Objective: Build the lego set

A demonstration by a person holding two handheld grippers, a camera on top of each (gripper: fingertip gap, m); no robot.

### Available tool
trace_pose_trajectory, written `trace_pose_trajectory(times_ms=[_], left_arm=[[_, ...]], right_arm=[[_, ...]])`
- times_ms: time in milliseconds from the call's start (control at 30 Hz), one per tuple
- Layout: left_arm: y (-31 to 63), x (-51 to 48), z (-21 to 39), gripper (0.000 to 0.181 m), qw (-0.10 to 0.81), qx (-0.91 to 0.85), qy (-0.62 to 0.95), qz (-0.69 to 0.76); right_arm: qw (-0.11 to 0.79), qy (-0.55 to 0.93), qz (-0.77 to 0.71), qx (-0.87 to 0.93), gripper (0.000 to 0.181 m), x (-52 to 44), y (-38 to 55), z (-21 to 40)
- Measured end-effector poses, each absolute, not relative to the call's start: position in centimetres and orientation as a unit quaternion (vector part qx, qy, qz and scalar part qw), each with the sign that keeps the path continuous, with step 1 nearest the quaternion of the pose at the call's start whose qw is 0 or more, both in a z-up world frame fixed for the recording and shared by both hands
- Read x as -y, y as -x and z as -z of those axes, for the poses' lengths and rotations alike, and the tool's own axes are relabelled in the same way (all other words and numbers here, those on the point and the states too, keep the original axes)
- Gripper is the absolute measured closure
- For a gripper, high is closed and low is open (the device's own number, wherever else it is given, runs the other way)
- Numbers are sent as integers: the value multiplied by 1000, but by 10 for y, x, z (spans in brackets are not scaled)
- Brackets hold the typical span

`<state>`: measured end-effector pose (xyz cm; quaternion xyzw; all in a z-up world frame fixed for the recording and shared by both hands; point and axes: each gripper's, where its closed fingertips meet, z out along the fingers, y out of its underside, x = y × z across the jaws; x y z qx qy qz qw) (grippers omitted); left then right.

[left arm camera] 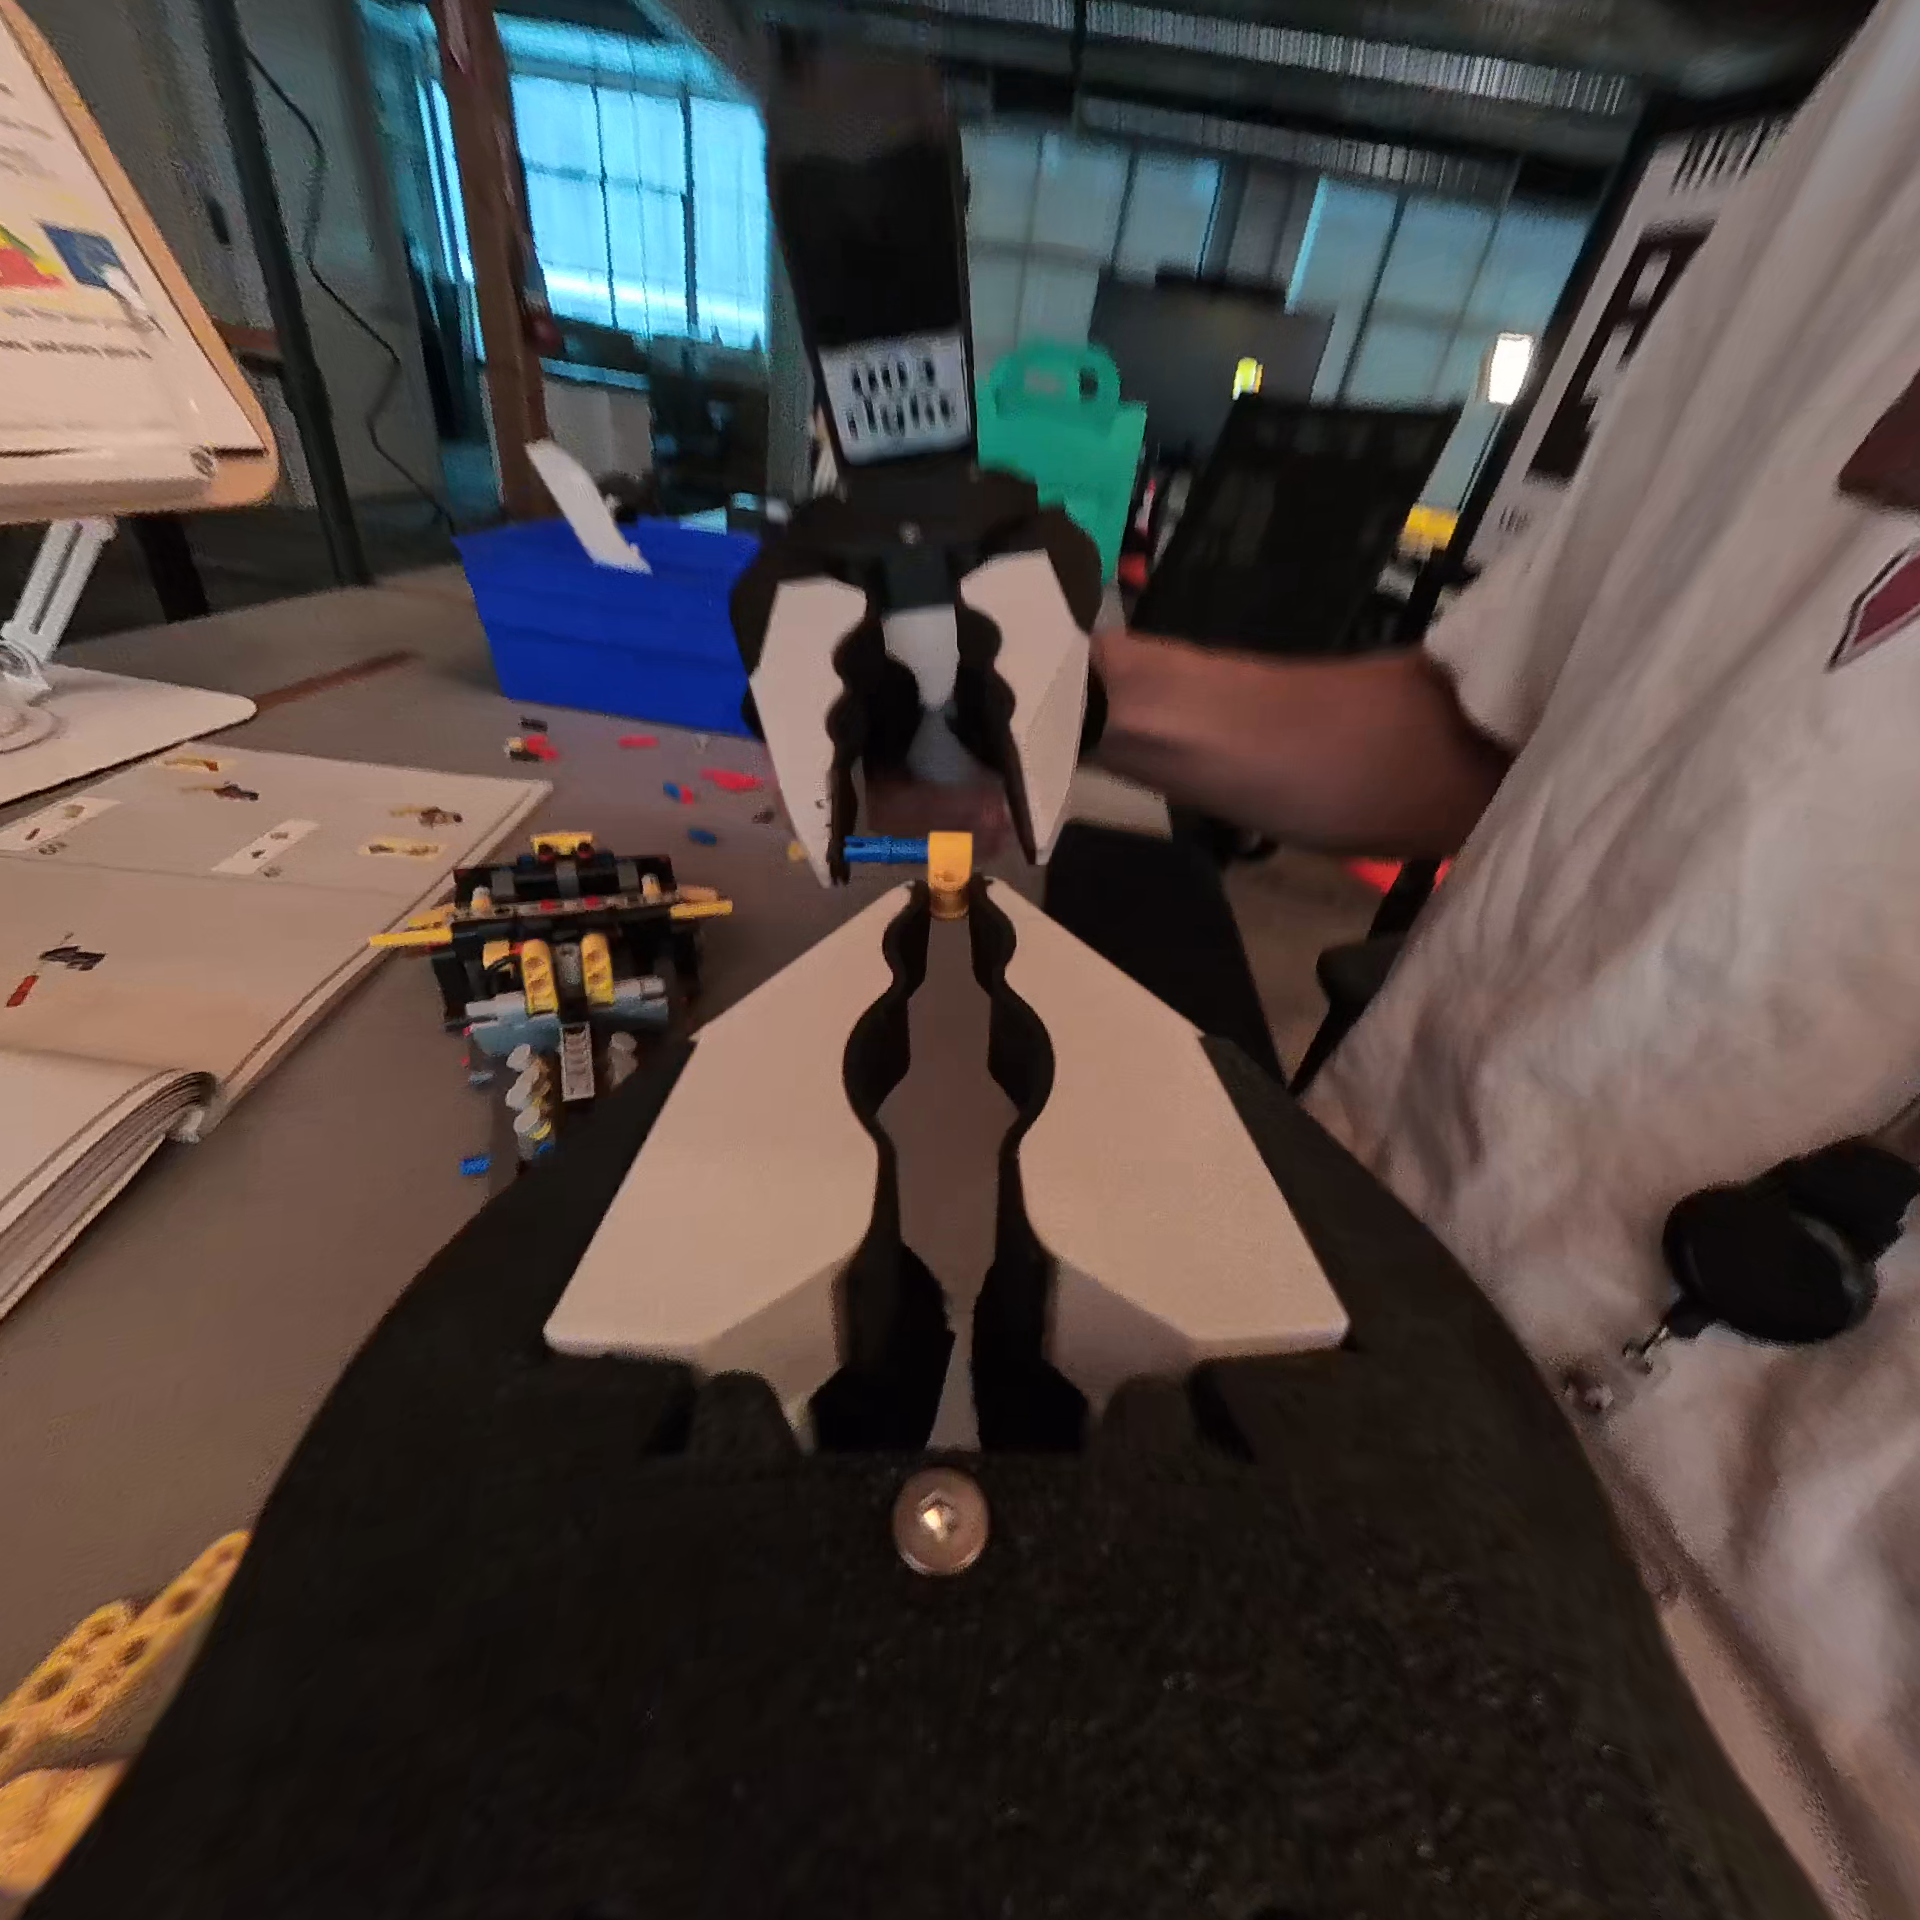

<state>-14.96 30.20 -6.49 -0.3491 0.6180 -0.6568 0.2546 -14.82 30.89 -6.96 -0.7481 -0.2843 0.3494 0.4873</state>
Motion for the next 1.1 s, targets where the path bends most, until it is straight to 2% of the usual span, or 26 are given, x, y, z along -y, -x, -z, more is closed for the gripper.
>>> trace_pose_trajectory(times_ms=[133, 300, 1100], left_arm=[[152, -303, 57, 173, 209, -552, 355, 725], [153, -296, 61, 173, 182, -554, 356, 731], [152, -296, 68, 173, 153, -554, 366, 732]], right_arm=[[553, 689, -419, 212, 145, -311, 146, 56], [571, 657, -455, 188, 156, -314, 153, 57], [553, 665, -465, 189, 159, -310, 152, 68]])
